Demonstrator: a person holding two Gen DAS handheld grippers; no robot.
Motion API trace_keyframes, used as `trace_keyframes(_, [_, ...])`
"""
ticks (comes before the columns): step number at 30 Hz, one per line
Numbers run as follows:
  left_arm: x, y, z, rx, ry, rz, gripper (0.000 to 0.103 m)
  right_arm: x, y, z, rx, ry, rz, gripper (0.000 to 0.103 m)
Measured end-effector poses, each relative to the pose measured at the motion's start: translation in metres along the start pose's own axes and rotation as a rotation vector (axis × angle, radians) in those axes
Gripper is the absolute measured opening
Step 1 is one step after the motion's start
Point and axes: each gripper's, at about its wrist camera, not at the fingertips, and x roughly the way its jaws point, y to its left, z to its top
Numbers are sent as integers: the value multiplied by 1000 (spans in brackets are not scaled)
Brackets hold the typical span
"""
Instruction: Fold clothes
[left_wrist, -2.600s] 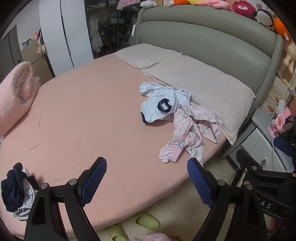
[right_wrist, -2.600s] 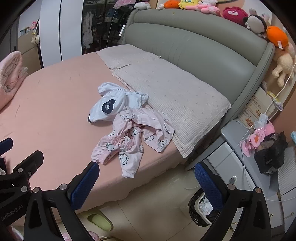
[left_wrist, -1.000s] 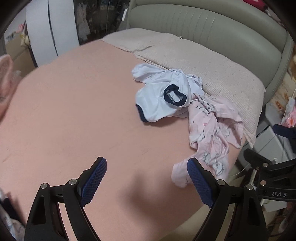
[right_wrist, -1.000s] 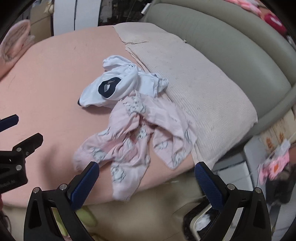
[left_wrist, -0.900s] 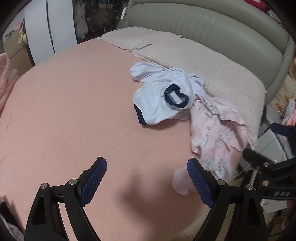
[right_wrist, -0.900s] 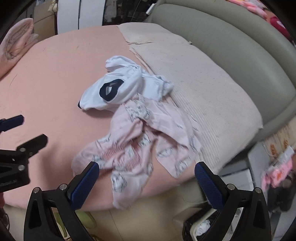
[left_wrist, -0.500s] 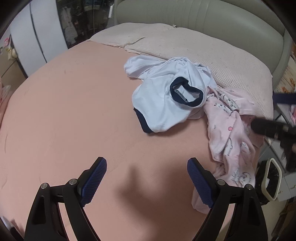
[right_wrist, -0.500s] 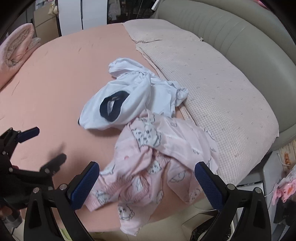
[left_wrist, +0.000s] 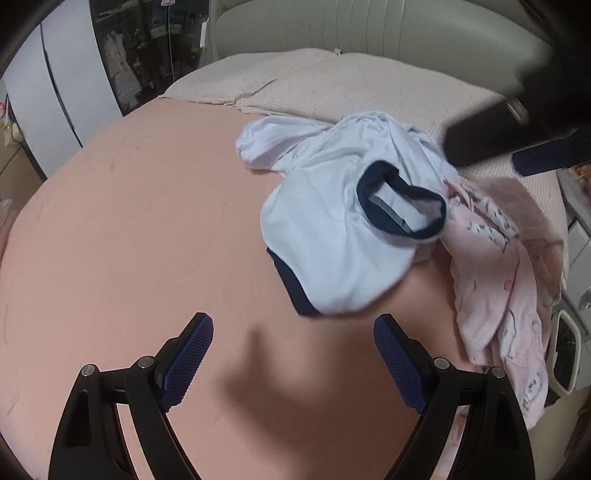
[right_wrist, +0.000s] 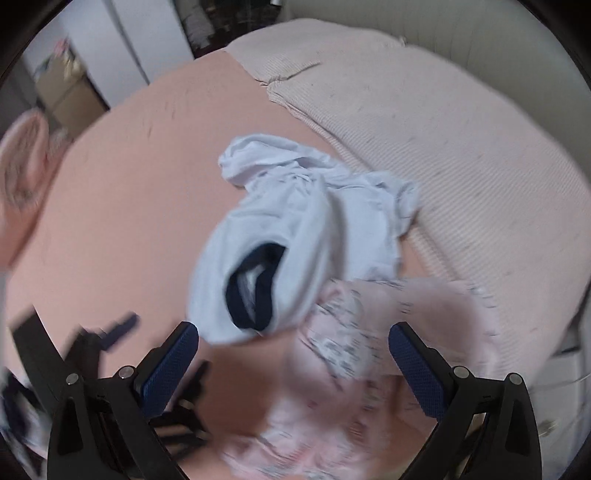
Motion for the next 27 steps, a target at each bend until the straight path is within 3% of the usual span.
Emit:
trace_keyframes(7, [11, 5, -1, -27, -24, -58, 89, 28, -11, 26, 235, 45, 158, 103])
trace_keyframes(12, [25, 7, 2, -21, -14, -23, 89, 47, -12, 35, 299, 46, 201, 103])
trace_keyframes(17, [35, 11, 6, -48, -10, -32, 89, 62, -16, 42, 396, 37, 318, 103])
trace_keyframes(21, [36, 11, 10, -67, -24, -57, 89, 85, -24, 41, 469, 70, 352, 103])
trace_keyframes(27, [34, 6, 14, -117, -57, -92, 89, 99, -17, 35, 447, 86, 391, 103])
